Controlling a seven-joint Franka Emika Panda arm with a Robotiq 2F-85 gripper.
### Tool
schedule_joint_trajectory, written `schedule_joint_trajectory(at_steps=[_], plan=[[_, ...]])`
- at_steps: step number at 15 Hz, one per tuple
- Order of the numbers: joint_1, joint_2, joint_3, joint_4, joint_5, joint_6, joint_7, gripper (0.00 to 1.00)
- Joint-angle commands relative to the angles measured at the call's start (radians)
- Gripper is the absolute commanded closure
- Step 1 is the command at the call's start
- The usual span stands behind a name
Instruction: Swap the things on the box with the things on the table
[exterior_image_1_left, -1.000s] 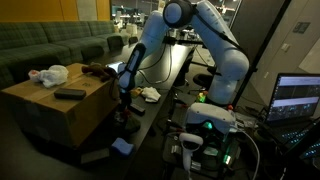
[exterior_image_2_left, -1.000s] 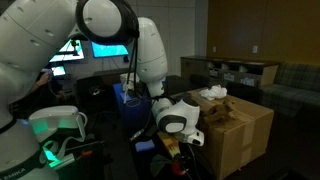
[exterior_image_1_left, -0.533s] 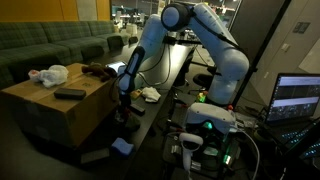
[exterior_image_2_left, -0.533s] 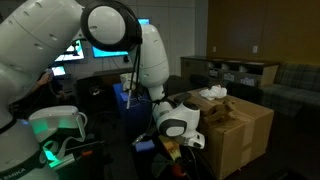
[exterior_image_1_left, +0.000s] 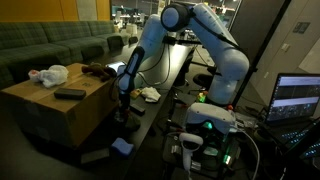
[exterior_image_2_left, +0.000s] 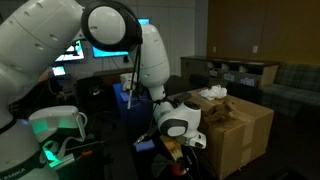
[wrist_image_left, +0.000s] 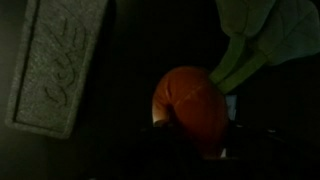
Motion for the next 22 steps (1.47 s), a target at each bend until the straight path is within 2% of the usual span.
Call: schedule_joint_trajectory(at_steps=[1,3,4,8,16,22], plan=[[0.029,-0.015,-0.018,0.005,-0.015,-0.03,0.023,0.93],[0.036,-0.026,-0.021,-0.001,-0.016,-0.042,0.027,0.99],[0.04,-0.037,-0.024,-0.008,-0.015,-0.059,0.031,0.96],[0.029,-0.113,-0.017,-0.064,-0.012,-0.136,0.012,0.96],[0.032,-0.375,-0.022,-0.222,-0.002,-0.303,0.002,0.96],[0.039,-0.578,-0.041,-0.237,0.012,-0.41,0.01,0.96]])
